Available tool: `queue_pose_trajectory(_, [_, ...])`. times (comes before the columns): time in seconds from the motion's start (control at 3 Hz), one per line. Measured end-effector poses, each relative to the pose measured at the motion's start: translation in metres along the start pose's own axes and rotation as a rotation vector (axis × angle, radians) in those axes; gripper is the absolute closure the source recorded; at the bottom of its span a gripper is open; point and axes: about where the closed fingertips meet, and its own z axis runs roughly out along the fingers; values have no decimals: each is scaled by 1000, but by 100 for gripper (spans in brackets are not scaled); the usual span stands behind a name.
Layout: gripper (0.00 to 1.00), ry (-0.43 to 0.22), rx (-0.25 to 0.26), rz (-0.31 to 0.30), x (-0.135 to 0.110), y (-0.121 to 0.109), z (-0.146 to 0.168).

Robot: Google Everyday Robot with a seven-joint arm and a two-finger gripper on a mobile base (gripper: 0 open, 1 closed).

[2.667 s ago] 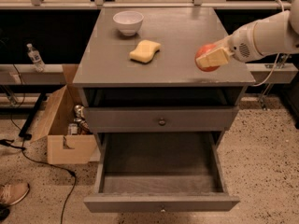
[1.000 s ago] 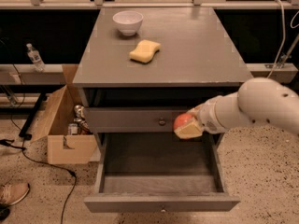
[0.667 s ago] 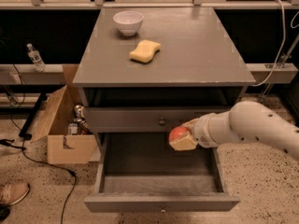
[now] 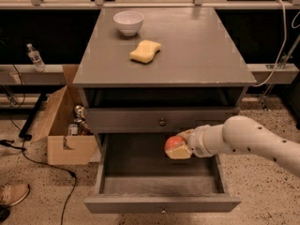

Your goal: Place apple into middle drawer

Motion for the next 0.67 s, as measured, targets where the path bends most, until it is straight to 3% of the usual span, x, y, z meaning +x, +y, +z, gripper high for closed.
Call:
queue_pose_trajectory(0.33, [100, 7, -8, -17, 12, -1, 12])
queue_pose_trajectory(0.67, [100, 16, -35, -27, 40, -4, 38])
